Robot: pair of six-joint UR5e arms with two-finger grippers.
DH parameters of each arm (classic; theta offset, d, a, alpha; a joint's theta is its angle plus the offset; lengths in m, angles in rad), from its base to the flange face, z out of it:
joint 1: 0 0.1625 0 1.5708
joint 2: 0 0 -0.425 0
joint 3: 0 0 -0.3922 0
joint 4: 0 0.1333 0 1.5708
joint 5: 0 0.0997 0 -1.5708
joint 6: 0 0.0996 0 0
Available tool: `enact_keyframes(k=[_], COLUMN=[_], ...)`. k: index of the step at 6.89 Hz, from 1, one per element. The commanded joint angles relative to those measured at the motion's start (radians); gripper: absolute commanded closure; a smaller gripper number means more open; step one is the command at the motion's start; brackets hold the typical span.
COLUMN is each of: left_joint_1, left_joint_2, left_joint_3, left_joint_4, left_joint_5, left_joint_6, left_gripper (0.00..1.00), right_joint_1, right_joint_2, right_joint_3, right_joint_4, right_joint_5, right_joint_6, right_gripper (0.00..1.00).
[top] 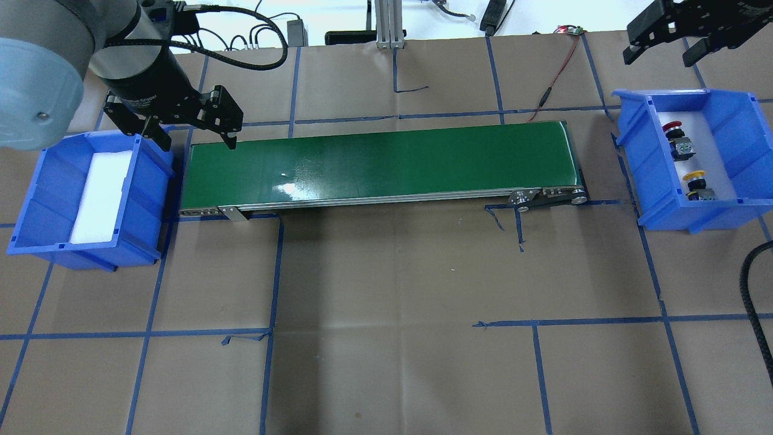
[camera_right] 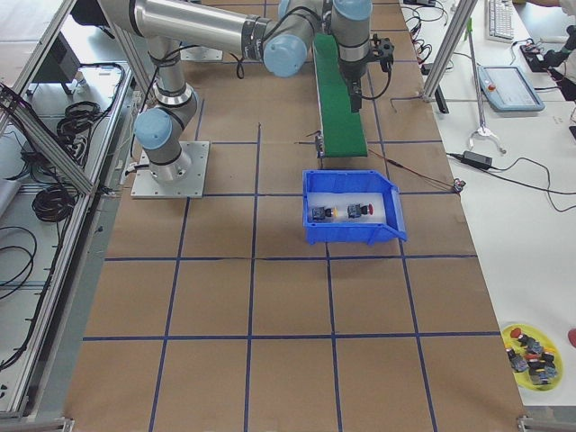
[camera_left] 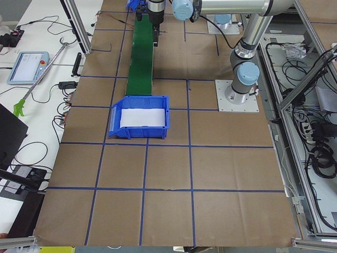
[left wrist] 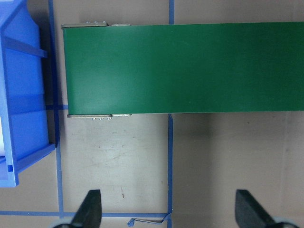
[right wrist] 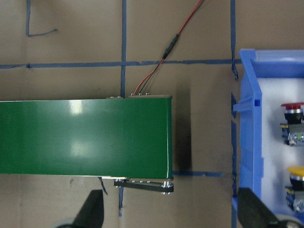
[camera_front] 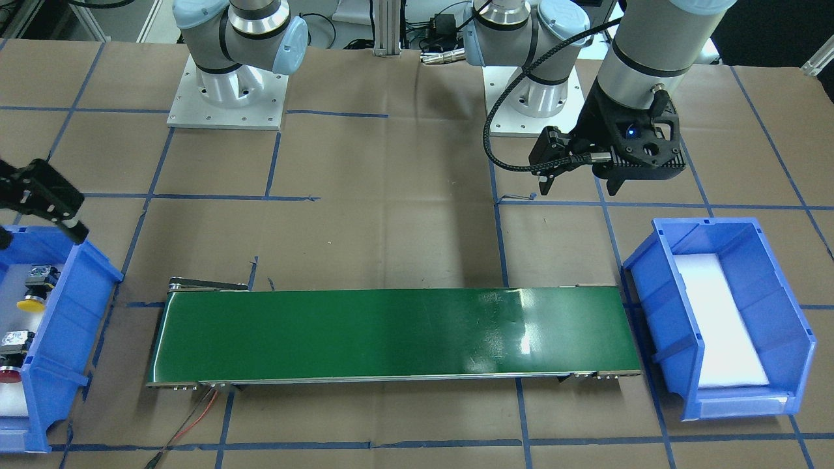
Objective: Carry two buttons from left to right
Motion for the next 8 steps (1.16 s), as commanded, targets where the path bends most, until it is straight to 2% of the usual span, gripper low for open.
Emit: enact_keyframes(k=[1, 2, 3, 8], left_joint_1=[0.000, 0.000, 0.000, 0.000], left_joint_2=[-0.002, -0.002, 0.000, 0.003], left_joint_3=[-0.001, -0.001, 0.001, -0.001], left_joint_4=[0.000, 0.000, 0.000, 0.000], left_joint_5=[0.000, 0.000, 0.000, 0.000], left_joint_6=[0.000, 0.000, 0.000, 0.000], left_gripper=[0.00, 0.00, 0.00, 0.00], right_joint_1=[0.149, 0.197, 0.243, 0.266], right_joint_2=[-0.136, -0.175, -0.177, -0.140], right_joint_3=[0.124, 0.184, 0.203, 0.197], right_joint_4=[0.034, 0.029, 0.026, -0.014], right_joint_5=[-0.106, -0.139, -0.151, -0.150], right_joint_6=[0.183, 0.247, 0.292, 0.277], right_gripper=[0.00, 0.00, 0.00, 0.00])
